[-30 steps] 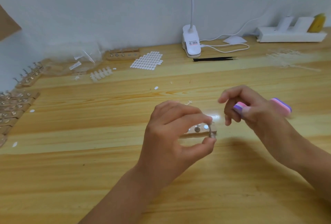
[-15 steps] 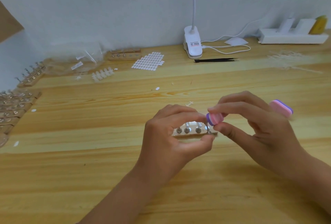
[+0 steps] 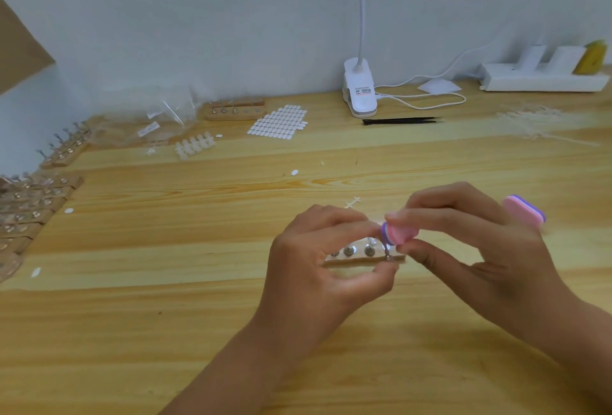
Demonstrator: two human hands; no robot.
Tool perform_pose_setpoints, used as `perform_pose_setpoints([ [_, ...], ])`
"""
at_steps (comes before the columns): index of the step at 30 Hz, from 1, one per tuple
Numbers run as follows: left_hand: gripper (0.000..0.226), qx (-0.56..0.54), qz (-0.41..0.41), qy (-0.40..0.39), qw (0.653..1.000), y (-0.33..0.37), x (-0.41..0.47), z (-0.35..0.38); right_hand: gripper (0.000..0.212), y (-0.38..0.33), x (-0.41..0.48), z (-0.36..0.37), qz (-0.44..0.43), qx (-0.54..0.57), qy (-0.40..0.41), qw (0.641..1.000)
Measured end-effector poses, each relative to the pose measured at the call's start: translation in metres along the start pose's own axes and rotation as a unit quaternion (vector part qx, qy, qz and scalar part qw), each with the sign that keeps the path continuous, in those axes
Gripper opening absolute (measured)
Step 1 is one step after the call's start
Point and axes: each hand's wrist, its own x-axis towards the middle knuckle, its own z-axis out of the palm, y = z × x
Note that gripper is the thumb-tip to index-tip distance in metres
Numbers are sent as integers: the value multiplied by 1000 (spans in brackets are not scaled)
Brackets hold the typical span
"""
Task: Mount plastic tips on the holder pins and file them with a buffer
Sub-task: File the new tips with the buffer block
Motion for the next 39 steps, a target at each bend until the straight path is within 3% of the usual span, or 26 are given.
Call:
perform_pose_setpoints([
  [7,25,24,23,-2,999,-4,-1,1,21,-6,-3,9,-27,10,-19,999],
  [12,25,33,9,2,999,-4,0,1,21,1,0,1,9,4,-12,1000],
  [16,24,49,24,-7,998,-6,-1,0,20,-6,-3,11,-27,6,-34,999],
  [21,25,60,16,6,998,-6,0,2,21,1,-2,1,11,-15,-23,1000],
  [25,25,46,18,-19,999,-7,-2,0,18,-7,-3,13,-36,4,-33,999],
  [30,24,47,0,-6,999,-5,-1,1,21,2,-2,0,15,-3,-26,1000],
  [34,26,34,12,-12,999,-5,-2,0,20,-4,-4,9,-15,22,-30,999],
  [39,24,31,-8,-2,999,-4,0,0,21,6,-3,0,13,-12,-17,1000],
])
